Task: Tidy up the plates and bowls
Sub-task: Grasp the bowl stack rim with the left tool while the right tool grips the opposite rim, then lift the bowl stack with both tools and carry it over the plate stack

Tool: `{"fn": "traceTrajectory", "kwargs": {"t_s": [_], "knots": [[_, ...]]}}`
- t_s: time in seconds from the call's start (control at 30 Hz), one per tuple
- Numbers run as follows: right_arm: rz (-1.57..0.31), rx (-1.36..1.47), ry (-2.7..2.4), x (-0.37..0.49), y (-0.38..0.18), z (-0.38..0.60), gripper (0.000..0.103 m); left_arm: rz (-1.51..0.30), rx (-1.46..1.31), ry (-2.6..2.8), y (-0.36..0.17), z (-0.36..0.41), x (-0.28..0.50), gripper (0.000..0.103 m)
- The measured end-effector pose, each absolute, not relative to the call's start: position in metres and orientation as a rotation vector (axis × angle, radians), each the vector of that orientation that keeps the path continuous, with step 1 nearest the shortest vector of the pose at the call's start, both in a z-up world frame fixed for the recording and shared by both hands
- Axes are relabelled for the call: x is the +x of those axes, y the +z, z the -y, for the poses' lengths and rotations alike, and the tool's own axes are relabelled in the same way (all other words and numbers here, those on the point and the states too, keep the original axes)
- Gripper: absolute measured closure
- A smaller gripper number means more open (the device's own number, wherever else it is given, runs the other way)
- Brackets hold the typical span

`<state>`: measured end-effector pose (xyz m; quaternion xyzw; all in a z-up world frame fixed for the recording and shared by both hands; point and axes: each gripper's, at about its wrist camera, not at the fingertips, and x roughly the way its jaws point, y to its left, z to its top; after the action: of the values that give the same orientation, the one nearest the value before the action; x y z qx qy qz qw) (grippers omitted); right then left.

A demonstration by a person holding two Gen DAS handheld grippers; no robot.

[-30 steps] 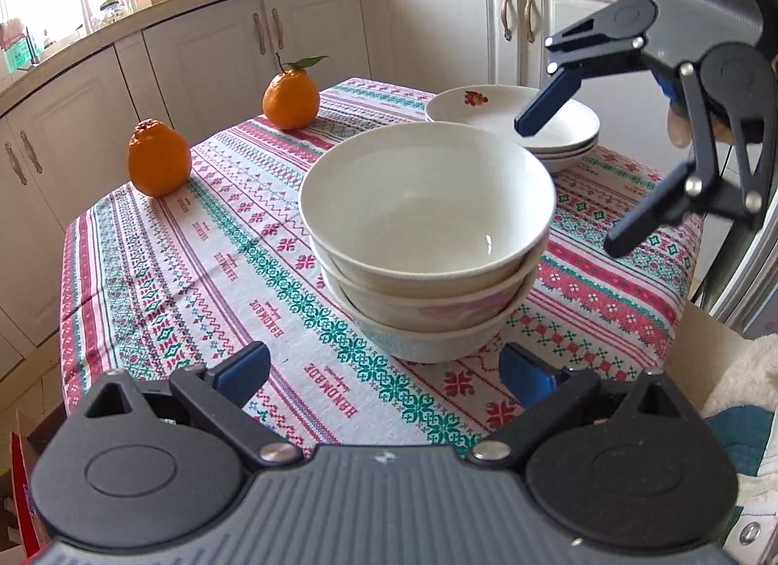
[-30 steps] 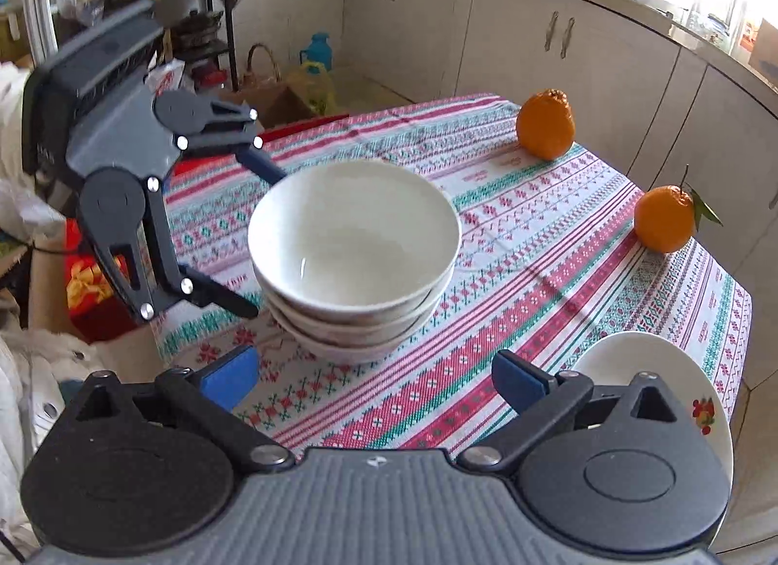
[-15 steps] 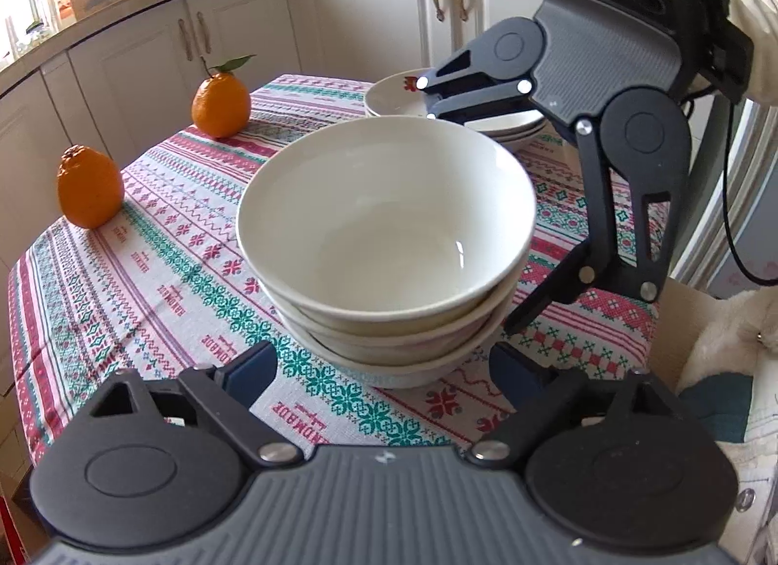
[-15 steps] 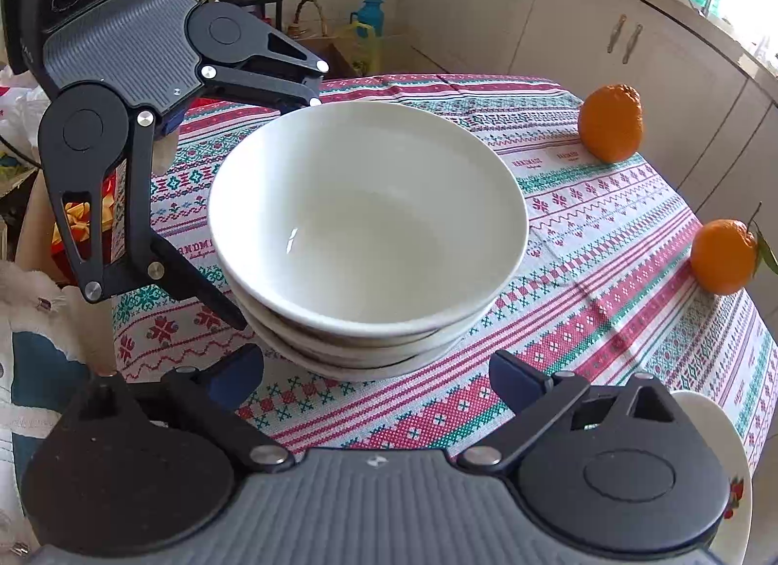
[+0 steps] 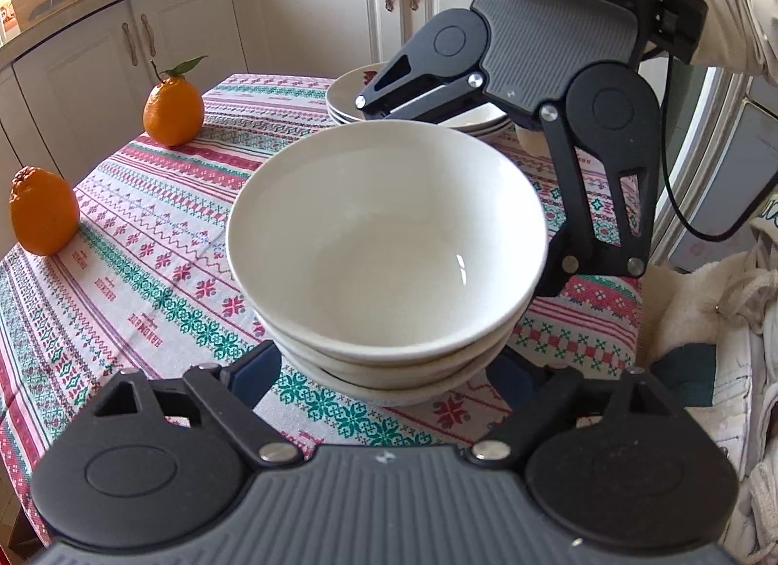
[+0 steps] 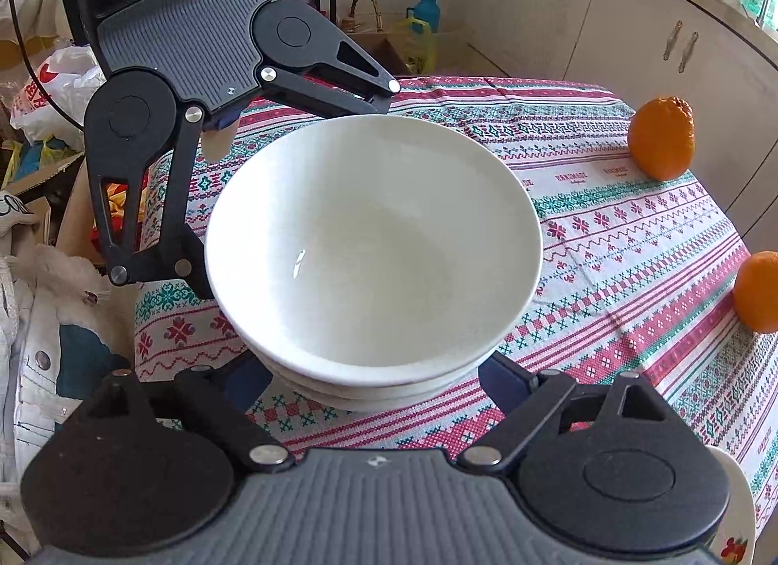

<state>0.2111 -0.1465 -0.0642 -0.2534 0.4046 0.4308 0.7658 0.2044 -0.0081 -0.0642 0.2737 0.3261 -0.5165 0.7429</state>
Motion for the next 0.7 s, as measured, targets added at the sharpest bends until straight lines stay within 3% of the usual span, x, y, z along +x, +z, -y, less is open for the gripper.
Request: {"fn": "traceTrajectory", "kwargs": {"t_s": [0.7], "knots": [[-0.903,-0.516,0.978,0.219,-0.063,0.147,0.013,-0.727,0.588,-1.204,-0.066,0.009,0.218,0.017]]}}
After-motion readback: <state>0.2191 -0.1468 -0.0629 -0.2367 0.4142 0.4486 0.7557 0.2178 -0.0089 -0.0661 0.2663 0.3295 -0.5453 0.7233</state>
